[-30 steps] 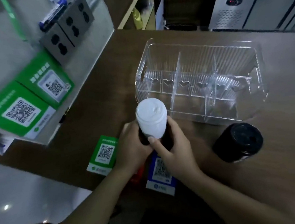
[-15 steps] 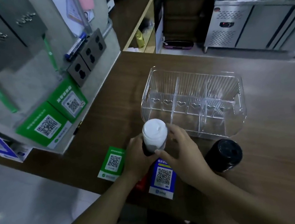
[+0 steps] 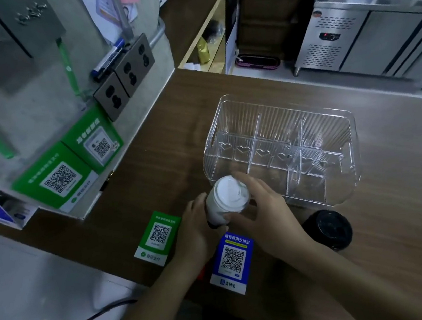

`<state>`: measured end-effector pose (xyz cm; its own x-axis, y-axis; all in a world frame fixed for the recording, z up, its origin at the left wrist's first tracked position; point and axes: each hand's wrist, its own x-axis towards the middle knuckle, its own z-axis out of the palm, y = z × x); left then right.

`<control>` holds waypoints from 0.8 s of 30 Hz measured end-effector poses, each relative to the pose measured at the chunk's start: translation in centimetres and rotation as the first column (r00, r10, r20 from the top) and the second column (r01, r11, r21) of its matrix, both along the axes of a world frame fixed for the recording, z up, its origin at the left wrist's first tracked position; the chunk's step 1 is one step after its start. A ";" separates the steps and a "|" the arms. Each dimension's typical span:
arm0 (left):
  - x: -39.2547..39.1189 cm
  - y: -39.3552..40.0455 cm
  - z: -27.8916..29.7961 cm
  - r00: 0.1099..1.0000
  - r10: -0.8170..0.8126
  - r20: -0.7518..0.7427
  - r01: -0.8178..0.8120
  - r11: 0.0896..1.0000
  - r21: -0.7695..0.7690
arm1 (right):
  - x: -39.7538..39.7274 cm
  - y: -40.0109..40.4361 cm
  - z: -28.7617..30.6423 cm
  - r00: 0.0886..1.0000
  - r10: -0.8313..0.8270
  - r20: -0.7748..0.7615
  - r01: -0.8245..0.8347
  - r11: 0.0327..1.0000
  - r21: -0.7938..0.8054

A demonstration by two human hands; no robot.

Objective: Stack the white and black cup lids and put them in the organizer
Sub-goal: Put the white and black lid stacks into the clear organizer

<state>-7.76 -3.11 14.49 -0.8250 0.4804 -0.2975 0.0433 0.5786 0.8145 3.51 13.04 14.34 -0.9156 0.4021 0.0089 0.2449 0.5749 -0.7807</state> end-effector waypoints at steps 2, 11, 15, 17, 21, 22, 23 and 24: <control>0.6 -0.3 -1.3 0.994 -0.092 -0.063 0.087 0.993 -0.078 | 0.0 0.0 0.2 1.000 0.012 0.010 -0.012 1.000 -0.004; -0.7 0.8 -2.9 0.973 -0.002 -0.231 -0.001 1.000 -0.013 | -0.2 2.1 5.2 0.994 0.055 -0.099 -0.051 0.998 0.045; -1.4 2.4 -1.6 0.980 0.033 -0.196 -0.010 0.993 0.113 | -1.8 4.6 6.5 0.985 0.068 -0.161 -0.059 0.997 0.058; -1.6 3.5 -1.4 0.984 0.054 -0.168 -0.024 0.985 0.172 | -2.6 6.0 6.8 0.979 0.076 -0.189 -0.072 0.997 0.030; -1.8 6.1 -2.0 0.985 0.103 -0.136 -0.062 0.958 0.282 | -4.2 8.5 6.9 0.974 0.121 -0.189 -0.112 0.992 0.059; -1.9 6.6 -2.3 0.983 0.118 -0.139 -0.074 0.954 0.291 | -4.6 8.9 6.8 0.975 0.128 -0.184 -0.119 0.991 0.059; -1.9 7.1 -2.6 0.983 0.128 -0.132 -0.084 0.952 0.295 | -4.9 9.2 6.5 0.974 0.135 -0.180 -0.126 0.990 0.059; -1.8 7.5 -2.8 0.983 0.133 -0.124 -0.091 0.951 0.295 | -5.2 9.4 6.2 0.974 0.142 -0.177 -0.133 0.989 0.064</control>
